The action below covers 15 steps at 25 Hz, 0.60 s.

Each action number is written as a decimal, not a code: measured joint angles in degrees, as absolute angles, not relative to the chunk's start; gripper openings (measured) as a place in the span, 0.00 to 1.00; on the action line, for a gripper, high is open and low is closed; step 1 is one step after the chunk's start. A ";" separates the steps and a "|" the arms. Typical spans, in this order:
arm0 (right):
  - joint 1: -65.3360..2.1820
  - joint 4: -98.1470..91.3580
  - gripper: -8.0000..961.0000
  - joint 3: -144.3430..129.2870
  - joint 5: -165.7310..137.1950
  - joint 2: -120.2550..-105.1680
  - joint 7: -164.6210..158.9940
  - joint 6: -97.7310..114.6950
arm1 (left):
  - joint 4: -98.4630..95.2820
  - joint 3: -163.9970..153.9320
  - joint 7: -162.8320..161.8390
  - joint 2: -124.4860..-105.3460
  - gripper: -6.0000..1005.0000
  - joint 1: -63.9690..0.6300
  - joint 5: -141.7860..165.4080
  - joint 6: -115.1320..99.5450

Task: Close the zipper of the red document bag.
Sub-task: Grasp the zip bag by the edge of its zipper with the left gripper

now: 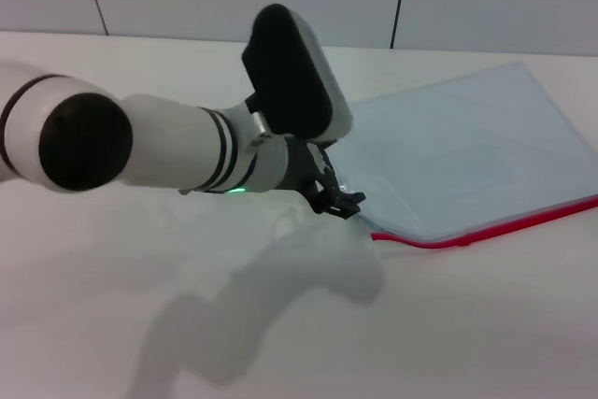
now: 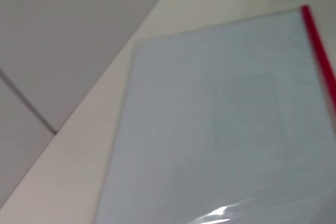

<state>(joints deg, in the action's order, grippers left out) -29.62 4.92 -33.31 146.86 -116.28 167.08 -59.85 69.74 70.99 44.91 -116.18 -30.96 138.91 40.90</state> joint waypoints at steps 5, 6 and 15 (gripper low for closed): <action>-29.66 4.92 0.92 -33.31 146.87 -116.28 167.08 -59.85 | 74.47 70.67 45.80 -116.20 0.88 -32.15 142.28 46.97; -29.73 4.92 0.92 -33.31 146.86 -116.28 167.08 -59.85 | 75.03 70.66 45.84 -116.22 0.88 -32.81 142.83 48.72; -30.20 4.92 0.92 -33.31 146.86 -116.28 167.08 -59.85 | 80.12 69.46 45.21 -116.32 0.88 -38.68 144.95 63.67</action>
<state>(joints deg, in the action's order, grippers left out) -30.20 4.92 -33.31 146.85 -116.28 167.08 -59.85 80.12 69.46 45.21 -116.32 -38.68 144.95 63.67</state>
